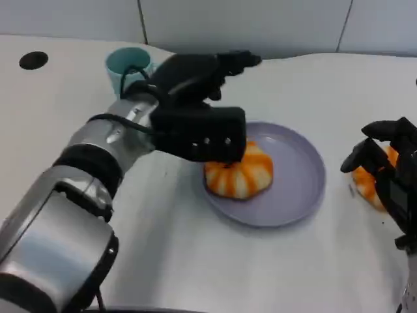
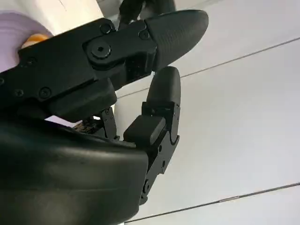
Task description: Grasp the bread from the table and place it into the plate.
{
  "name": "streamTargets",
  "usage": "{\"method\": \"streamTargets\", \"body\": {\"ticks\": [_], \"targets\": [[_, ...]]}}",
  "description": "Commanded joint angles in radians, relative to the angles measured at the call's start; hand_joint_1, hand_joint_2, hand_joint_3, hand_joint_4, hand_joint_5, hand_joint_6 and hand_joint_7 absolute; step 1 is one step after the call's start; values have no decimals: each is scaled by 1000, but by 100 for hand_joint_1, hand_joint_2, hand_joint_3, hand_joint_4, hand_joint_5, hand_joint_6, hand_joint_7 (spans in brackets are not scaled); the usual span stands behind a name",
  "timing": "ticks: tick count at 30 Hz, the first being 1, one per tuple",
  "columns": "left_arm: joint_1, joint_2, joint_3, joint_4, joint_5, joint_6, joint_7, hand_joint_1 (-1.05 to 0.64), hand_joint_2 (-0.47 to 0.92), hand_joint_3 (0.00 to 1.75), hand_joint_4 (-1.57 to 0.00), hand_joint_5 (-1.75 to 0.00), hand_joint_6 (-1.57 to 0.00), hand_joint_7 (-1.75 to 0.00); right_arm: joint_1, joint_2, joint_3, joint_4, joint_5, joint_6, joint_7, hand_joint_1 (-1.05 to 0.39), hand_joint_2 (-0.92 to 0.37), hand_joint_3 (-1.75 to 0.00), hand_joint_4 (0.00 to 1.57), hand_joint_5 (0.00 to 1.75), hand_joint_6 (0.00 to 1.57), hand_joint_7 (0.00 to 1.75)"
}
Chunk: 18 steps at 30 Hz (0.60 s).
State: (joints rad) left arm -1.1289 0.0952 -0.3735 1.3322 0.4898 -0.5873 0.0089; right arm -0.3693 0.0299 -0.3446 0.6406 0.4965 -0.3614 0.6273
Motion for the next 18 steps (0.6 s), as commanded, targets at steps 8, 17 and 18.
{"method": "streamTargets", "body": {"ticks": [8,17,18], "targets": [[146,69,653,-43,-779,387,-865,-76,92,50,-36,-59,-55,-2,-1,-18,-7,15,0,2,-13,-55,-92,-10,59,169,75,93],[307,53,793,-80,-895,570,-784,-72,92,45,-25,-150,-51,-85,-9,-28,-12,35,3,-2,-8,-54,-92,-10,64,167,77,92],[320,50,794,-86,-895,573,-776,-71,92,44,-26,-157,-44,-105,-10,-29,-11,37,1,-4,-10,-54,-92,-11,64,166,77,92]]}}
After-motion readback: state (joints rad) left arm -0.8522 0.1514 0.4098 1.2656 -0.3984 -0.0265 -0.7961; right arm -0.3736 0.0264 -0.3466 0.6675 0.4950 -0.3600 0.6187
